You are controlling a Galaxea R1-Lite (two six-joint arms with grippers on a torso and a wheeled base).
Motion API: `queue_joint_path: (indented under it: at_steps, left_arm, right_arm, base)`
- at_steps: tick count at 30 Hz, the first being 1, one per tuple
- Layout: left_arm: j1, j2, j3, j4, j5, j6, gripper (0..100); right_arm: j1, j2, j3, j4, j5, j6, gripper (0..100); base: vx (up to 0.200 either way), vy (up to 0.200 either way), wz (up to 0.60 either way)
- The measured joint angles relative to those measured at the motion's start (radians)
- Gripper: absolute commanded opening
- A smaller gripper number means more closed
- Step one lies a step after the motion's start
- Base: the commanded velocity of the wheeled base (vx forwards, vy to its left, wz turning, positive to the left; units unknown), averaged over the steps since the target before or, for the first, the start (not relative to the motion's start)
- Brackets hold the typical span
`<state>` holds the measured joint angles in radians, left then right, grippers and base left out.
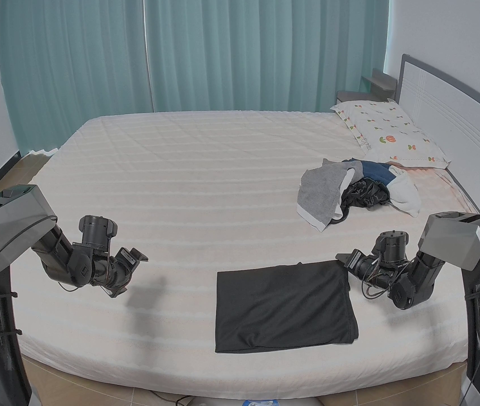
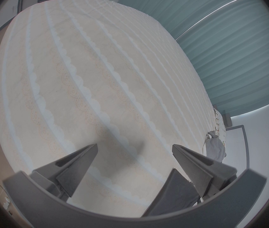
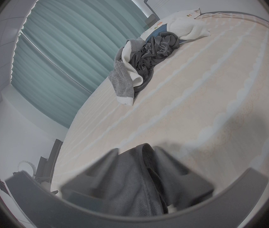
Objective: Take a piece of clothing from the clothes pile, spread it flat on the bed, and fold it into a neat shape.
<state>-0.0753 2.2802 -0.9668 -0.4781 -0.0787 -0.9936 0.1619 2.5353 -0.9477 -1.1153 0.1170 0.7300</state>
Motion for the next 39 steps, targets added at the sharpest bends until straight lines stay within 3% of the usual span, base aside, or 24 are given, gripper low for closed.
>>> queue_joint_path:
  at_steps: [9,17,33,39]
  left_arm:
    - [0.0,0.0,0.0,0.0,0.0,0.0,100]
    - [-0.001,0.001,-0.002,0.003,0.004,0.0,100]
    - [-0.001,0.001,-0.004,0.006,0.004,0.0,100]
    - [-0.013,0.001,0.003,0.007,0.018,0.006,100]
  right_arm:
    - [-0.019,-0.051,0.121,-0.036,0.051,0.0,100]
    - [-0.015,-0.094,0.28,-0.103,0.14,-0.051,100]
    - [-0.055,-0.095,0.256,-0.106,0.147,-0.01,100]
    - [-0.067,-0.093,0.237,-0.096,0.147,0.006,100]
  base:
    - [0.0,0.0,0.0]
    - [-0.2,0.0,0.0]
    - [-0.013,0.0,0.0]
    - [0.0,-0.2,0.0]
